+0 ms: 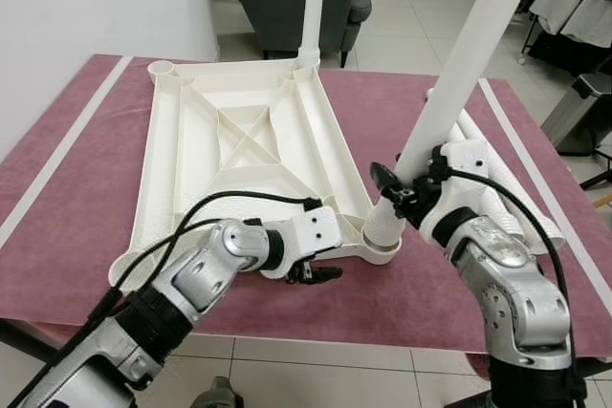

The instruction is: Building children table

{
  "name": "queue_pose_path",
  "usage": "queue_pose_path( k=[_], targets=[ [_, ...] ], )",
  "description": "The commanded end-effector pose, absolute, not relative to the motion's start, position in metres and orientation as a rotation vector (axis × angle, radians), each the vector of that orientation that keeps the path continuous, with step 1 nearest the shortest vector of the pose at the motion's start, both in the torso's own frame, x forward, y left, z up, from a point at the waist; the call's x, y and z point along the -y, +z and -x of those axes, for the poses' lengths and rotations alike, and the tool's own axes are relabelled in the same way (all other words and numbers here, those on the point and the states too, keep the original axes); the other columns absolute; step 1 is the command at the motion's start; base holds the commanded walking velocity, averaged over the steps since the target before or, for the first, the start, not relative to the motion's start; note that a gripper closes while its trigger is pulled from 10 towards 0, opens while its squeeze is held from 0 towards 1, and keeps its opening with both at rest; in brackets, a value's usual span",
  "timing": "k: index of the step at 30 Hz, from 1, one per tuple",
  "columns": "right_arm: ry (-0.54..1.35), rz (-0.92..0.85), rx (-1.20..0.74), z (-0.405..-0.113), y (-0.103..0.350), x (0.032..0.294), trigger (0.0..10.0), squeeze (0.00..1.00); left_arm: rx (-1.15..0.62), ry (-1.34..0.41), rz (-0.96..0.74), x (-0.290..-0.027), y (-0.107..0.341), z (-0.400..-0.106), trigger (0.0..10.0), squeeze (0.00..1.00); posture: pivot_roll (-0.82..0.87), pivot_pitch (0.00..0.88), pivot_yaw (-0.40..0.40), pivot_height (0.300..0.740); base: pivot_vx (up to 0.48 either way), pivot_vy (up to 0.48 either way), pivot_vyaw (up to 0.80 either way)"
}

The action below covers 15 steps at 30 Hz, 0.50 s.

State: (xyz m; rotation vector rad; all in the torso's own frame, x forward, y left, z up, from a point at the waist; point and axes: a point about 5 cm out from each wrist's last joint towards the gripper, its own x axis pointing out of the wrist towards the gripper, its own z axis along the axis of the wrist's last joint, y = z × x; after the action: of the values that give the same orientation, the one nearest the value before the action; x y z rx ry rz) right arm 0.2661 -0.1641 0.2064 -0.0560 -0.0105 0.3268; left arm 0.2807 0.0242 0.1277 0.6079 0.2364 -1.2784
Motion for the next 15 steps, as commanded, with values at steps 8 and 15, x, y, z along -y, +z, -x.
queue_pose_path(
  k=[8,15],
  targets=[
    [0.343,0.051,-0.018,-0.260,0.200,0.164,10.0,0.00,-0.231,-1.194,-0.640,-0.023,0.122,-0.293,0.0,0.00,0.07,0.031,0.031,0.740,0.000,0.000,0.00],
    [0.372,0.064,-0.033,-0.258,0.195,0.166,10.0,0.00,-0.225,-1.221,-0.633,-0.027,0.124,-0.294,0.0,0.00,0.07,0.030,0.034,0.740,0.000,0.000,0.00]
  ],
)
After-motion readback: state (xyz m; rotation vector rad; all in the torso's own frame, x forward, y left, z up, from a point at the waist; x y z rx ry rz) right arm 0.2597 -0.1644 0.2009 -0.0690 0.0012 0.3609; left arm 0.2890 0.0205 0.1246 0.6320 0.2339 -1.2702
